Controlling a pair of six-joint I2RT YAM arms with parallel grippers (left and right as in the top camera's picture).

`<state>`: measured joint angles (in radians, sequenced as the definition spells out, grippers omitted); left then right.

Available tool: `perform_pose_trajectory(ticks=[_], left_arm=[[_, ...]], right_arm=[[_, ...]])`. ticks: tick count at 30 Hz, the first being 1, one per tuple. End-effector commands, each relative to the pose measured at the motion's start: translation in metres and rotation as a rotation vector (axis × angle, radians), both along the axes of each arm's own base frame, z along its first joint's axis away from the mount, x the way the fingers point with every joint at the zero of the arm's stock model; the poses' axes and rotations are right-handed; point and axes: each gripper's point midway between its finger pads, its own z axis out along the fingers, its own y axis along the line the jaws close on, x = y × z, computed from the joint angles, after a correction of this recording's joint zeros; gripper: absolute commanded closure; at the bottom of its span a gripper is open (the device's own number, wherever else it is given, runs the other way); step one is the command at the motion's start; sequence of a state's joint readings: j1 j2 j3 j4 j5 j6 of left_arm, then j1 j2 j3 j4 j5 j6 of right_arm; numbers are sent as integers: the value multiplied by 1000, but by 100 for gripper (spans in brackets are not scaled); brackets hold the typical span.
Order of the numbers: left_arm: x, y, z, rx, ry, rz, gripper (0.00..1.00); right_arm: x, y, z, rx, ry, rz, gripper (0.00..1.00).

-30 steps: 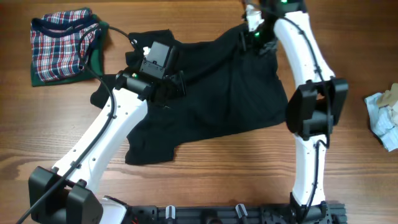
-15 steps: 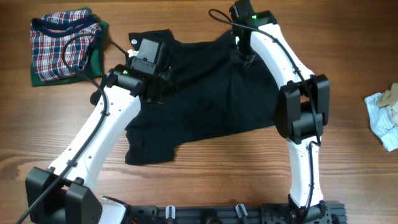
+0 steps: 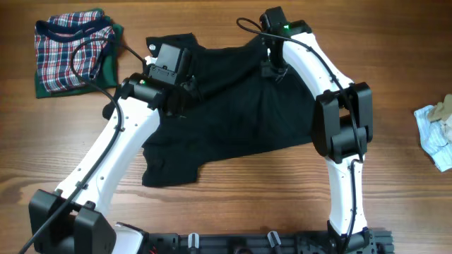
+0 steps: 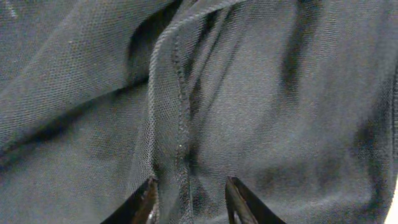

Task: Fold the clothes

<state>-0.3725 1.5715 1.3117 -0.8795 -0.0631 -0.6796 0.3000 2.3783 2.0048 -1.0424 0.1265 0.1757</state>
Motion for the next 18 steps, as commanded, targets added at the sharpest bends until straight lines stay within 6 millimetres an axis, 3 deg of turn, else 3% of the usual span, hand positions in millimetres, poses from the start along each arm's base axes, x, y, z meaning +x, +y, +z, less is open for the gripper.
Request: perform_pose_trajectory(ticks=[1,4,7,13,16,18], left_arm=[[4,4,5,3,-17,29,36],[4,4,5,3,-16,29,36],[4,4,5,4,-14,29,36],[4,4,5,5,-13,29,36],[4,4,5,5,-13,28,36],[4,4,5,5,-14,29,36]], right_arm=[[1,-8,0,-34,-6,-10,73],[0,-6,0,-20,-3,-6,80],[1,1,-1,16,1,15,96],[2,4,-3,39,2,15,96],[10,-11,5,49,-7,-19,96],[13,-39,22,49,-7,-76,96]])
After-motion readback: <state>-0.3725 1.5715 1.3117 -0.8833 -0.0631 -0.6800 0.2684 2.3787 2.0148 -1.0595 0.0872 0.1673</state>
